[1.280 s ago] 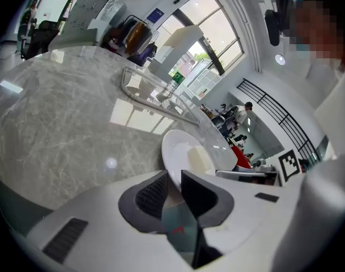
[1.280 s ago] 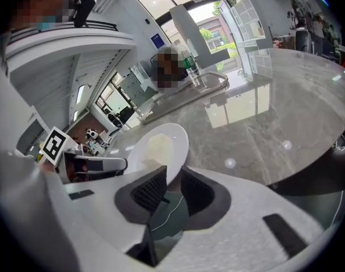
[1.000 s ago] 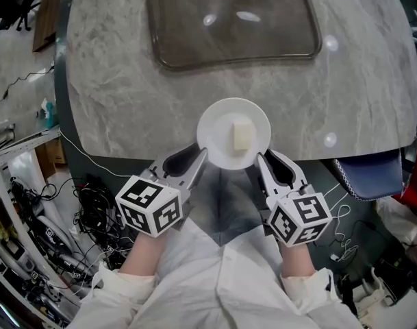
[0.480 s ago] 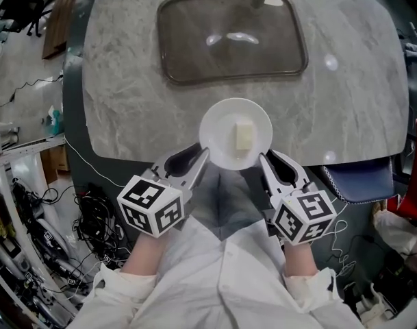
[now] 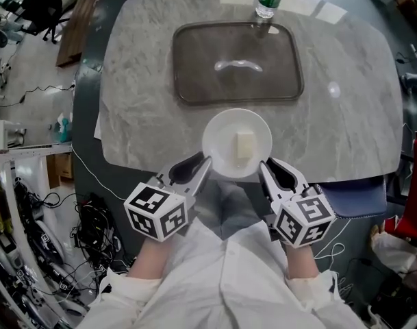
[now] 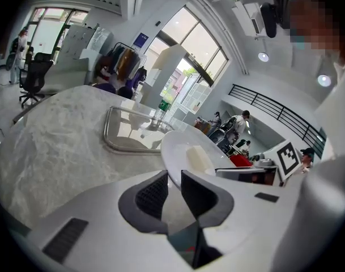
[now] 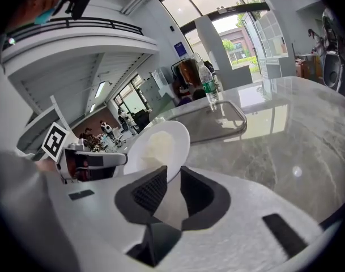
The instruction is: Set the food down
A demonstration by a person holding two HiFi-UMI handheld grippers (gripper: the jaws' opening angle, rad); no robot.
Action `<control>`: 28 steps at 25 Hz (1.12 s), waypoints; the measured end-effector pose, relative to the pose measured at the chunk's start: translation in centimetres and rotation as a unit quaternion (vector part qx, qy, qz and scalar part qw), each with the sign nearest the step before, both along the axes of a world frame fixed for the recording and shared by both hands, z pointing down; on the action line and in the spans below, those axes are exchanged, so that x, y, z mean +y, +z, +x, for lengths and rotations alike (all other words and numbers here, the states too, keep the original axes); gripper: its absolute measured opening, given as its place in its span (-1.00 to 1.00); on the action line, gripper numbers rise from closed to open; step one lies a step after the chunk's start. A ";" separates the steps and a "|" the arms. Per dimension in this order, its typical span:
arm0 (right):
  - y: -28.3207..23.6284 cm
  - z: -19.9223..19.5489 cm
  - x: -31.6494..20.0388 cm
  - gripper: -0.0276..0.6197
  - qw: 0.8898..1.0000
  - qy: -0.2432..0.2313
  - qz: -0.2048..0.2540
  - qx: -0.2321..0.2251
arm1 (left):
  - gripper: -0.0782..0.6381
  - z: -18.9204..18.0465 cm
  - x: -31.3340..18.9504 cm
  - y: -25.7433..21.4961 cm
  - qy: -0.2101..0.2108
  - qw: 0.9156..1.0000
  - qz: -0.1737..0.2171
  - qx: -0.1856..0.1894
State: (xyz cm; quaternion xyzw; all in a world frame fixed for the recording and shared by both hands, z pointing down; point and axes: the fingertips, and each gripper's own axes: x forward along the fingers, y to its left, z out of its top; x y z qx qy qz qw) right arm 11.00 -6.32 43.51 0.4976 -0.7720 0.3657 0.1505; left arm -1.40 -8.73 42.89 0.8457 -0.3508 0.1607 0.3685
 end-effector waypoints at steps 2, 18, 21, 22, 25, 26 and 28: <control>-0.1 -0.1 -0.3 -0.72 1.000 -0.005 0.001 0.002 | -0.56 -0.2 -0.3 0.0 -0.002 1.000 -0.001 0.000; -0.3 -0.4 -7.4 -0.73 0.999 0.037 0.001 0.003 | -0.56 -0.2 -8.3 -0.1 0.043 0.999 -0.001 -0.002; -0.3 -0.6 -8.8 -0.73 0.999 0.039 0.002 0.007 | -0.56 -0.4 -9.5 0.3 0.045 0.999 -0.005 -0.002; -0.2 -0.6 -9.2 -0.73 0.999 0.040 0.001 0.007 | -0.56 -0.5 -9.9 0.4 0.045 0.999 -0.008 -0.002; 0.1 -0.6 -10.6 -0.73 0.999 0.042 -0.006 0.004 | -0.56 -0.5 -11.4 0.8 0.048 0.999 -0.012 -0.002; 0.1 -0.5 -11.1 -0.73 0.999 0.044 -0.008 0.004 | -0.56 -0.4 -12.0 0.8 0.051 0.999 -0.012 -0.003; 0.4 -0.4 -11.9 -0.73 0.999 0.046 -0.011 0.005 | -0.56 -0.2 -13.0 1.0 0.059 0.998 -0.012 -0.003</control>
